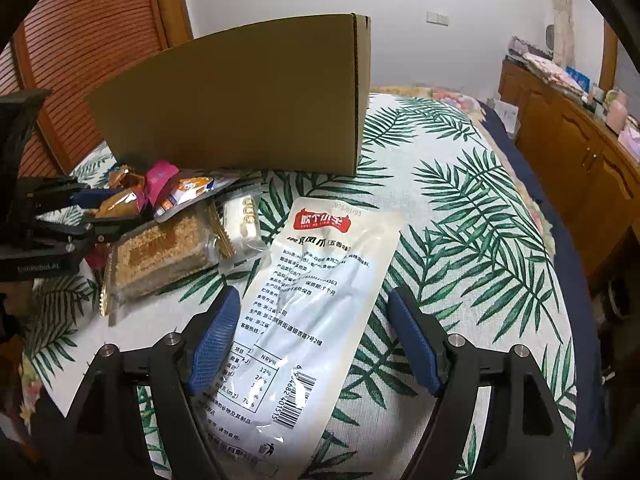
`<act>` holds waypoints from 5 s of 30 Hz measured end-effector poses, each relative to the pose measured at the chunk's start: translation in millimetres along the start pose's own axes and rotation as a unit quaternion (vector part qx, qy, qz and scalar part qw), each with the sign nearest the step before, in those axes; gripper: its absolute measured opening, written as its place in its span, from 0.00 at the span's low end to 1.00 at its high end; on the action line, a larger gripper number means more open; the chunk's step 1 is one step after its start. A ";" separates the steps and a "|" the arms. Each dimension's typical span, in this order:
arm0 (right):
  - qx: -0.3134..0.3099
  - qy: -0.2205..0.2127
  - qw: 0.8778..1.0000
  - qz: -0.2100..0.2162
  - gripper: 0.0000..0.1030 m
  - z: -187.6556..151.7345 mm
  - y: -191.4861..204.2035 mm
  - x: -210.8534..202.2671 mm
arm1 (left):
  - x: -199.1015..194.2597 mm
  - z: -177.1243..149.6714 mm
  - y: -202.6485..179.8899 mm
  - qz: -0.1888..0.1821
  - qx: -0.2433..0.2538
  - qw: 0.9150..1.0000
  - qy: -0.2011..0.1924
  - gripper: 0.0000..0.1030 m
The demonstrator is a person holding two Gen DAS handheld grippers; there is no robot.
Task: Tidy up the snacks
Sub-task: 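Lift the white pouch with the right tool while the left tool lifts the pink egg pack, then lower both packs into the cardboard box and open both tools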
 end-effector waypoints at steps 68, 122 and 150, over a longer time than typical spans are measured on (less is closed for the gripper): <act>0.001 -0.013 1.000 0.000 0.46 -21.0 -8.9 -54.7 | -96.5 -56.1 -36.1 -0.024 -0.060 0.985 -0.158 0.37; -0.092 -0.149 0.984 0.028 0.47 170.8 55.9 -52.2 | -99.0 95.9 71.6 0.032 -0.033 0.980 -0.193 0.38; -0.084 -0.131 0.988 0.011 0.49 218.6 73.2 29.6 | -35.6 116.1 97.4 0.040 -0.045 0.986 -0.154 0.41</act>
Point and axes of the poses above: each gripper's, at about its wrist camera, not at the fingertips, and x roughly the way its jaws point, y to its left, z to its top, the point moved 1 cm from there along x, roughly the way its jaws point, and after that the axes turned 13 degrees about -z, right-handed, at the moved point
